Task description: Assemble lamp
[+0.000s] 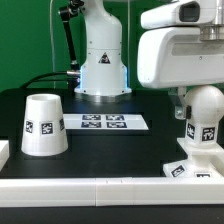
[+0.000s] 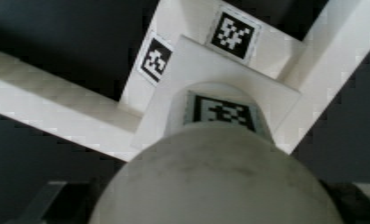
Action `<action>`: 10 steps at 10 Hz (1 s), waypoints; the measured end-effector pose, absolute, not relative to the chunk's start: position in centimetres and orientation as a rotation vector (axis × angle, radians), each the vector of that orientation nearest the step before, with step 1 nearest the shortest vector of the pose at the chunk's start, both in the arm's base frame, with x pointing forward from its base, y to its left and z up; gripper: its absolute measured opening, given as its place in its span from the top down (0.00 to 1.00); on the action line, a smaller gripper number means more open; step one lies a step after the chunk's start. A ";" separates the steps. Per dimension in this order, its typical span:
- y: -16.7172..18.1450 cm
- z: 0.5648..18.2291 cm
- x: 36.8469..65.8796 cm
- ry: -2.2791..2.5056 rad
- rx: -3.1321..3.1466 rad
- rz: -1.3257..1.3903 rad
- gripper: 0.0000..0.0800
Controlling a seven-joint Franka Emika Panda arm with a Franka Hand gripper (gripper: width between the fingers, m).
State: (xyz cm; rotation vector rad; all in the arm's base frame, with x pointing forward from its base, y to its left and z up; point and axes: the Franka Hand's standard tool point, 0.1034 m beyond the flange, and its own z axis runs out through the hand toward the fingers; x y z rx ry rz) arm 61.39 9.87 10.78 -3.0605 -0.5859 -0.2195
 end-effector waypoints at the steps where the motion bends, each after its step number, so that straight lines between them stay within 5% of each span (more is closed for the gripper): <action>1: 9.8 10.8 61.4 -0.472 -3.075 -0.219 0.28; 10: 9.9 10.6 61.1 0.694 -2.952 -0.150 0.28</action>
Offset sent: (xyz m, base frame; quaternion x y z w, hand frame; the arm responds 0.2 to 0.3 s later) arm -0.0141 -0.0092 0.0057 -0.0182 -0.0186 0.3389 0.9405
